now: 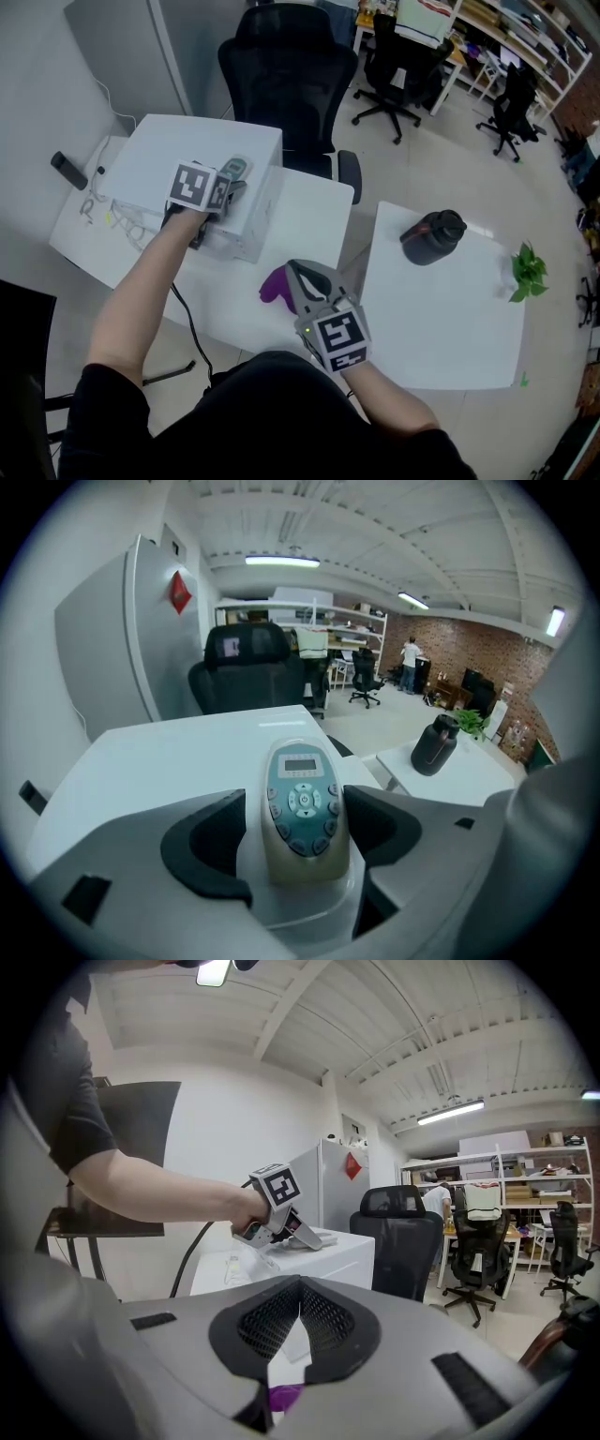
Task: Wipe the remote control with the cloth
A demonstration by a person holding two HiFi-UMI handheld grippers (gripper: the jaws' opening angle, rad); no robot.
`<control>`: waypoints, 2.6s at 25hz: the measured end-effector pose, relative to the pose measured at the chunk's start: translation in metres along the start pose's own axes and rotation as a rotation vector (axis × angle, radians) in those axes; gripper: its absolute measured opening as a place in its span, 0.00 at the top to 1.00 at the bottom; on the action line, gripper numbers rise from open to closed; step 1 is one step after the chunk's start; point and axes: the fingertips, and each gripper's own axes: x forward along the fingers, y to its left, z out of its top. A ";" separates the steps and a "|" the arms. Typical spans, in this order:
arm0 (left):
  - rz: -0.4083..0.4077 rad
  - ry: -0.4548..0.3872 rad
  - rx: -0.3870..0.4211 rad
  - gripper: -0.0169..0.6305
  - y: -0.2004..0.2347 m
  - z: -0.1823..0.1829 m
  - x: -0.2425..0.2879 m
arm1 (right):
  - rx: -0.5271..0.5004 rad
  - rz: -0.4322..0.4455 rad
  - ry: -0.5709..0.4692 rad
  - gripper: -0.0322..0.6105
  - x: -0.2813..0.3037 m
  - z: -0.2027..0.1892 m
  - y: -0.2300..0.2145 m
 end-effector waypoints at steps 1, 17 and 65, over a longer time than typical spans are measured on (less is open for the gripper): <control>-0.007 -0.002 -0.006 0.50 0.001 0.000 0.001 | 0.001 0.000 0.001 0.92 0.002 0.000 -0.001; -0.010 -0.272 0.091 0.58 -0.029 0.004 -0.075 | 0.023 0.005 0.220 0.87 0.028 -0.091 -0.024; 0.182 -0.272 0.690 0.58 -0.251 -0.190 -0.136 | -0.233 0.364 0.248 0.74 -0.074 -0.057 0.137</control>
